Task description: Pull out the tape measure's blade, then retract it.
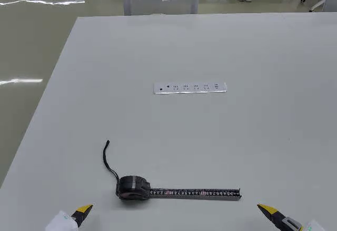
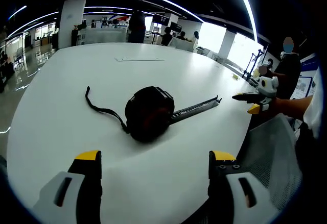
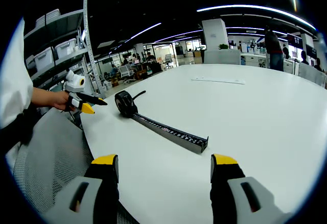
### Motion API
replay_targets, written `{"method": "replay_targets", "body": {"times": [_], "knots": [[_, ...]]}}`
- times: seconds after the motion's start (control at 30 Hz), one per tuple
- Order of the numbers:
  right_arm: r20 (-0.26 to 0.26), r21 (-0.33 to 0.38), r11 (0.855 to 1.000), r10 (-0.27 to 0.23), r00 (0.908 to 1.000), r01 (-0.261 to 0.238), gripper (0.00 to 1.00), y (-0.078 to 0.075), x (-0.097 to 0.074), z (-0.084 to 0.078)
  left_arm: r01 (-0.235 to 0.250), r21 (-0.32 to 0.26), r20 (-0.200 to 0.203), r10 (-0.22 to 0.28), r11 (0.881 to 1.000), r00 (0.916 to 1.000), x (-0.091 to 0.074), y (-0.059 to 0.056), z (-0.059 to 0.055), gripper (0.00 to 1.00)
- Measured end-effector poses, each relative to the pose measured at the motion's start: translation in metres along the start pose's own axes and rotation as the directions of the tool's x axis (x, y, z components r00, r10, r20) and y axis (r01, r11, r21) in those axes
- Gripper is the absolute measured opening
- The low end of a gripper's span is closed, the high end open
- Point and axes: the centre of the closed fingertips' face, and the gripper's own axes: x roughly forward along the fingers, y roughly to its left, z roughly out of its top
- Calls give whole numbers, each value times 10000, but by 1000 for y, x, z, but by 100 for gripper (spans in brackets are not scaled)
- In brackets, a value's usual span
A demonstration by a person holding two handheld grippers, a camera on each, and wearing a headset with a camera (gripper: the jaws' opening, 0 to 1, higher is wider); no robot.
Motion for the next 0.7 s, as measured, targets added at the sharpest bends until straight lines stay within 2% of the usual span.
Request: {"method": "replay_targets", "body": {"times": [0.43, 0.7], "knots": [[-17, -206, 9996, 192, 9998, -192, 74, -3, 7, 5, -25, 90, -106, 26, 10000, 9999, 10, -4, 8, 86], [-37, -265, 9992, 289, 9996, -290, 73, -6, 10, 7, -52, -170, -123, 50, 9998, 9999, 16, -9, 14, 86]]}}
